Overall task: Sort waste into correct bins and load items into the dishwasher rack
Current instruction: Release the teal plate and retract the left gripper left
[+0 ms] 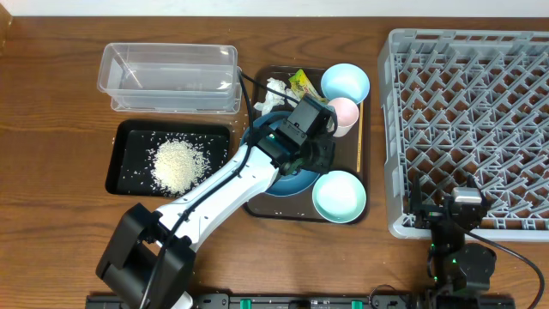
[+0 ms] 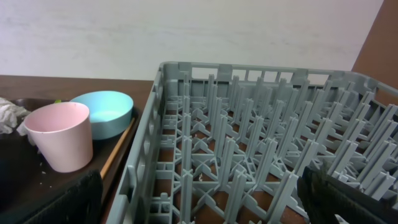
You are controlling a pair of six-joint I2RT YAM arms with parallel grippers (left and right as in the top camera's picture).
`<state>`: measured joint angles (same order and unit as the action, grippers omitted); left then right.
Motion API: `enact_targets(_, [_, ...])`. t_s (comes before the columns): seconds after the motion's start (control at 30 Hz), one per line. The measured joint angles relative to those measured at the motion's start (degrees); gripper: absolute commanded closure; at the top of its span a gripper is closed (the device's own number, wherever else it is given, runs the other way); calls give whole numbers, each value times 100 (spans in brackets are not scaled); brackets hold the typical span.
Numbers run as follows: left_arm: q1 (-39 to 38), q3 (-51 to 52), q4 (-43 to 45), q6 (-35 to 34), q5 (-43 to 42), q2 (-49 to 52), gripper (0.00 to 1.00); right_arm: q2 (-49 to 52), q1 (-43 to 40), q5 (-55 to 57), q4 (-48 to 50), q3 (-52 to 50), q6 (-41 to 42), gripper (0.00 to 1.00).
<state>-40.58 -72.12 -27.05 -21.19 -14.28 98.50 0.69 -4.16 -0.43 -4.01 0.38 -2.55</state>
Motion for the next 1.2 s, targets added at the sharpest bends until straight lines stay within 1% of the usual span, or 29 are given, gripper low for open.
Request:
enact_targets(0.27, [0, 0, 0, 0, -26, -2, 76, 0, 0, 0, 0, -2, 0, 1])
enact_targets(0.37, [0, 0, -4, -2, -42, -37, 74, 0, 0, 0, 0, 0, 0, 1])
enact_targets(0.4, [2, 0, -9, -2, -42, -81, 71, 0, 0, 0, 0, 0, 0, 1])
enact_targets(0.53, [74, 0, -94, 0, -42, -527, 70, 0, 0, 0, 0, 0, 0, 1])
enact_targets(0.63, [328, 0, -317, 0, 22, -1049, 68, 0, 0, 0, 0, 0, 0, 1])
enact_targets(0.7, [645, -2, -584, 17, 162, -1392, 57, 0, 0, -2, -2, 0, 0, 1])
enact_targets(0.83, [1532, -2, -1147, 0, 533, -1875, 50, 0, 0, 0, 0, 0, 0, 1])
enact_targets(0.9, [2131, -2, -1473, -26, 704, -2024, 45, 0, 0, 0, 0, 0, 0, 1])
enact_targets(0.93, [2522, -4, -1665, -48, 754, -2081, 39, 0, 0, 0, 0, 0, 0, 1])
enact_targets(0.97, [2771, -4, -1814, -70, 828, -2109, 29, 0, 0, 0, -2, -2, 0, 1])
enact_targets(1.0, [3128, -4, -1963, -68, 868, -2131, 23, 0, 0, 0, 0, -2, 0, 1])
enact_targets(1.1, [4109, -4, -2413, -157, 964, -2135, 18, 0, 0, -2, 0, -2, 0, 1])
enact_targets(1.2, [4887, -4, -2745, -175, 1019, -2135, 16, 0, 0, -2, -2, -2, 0, 1])
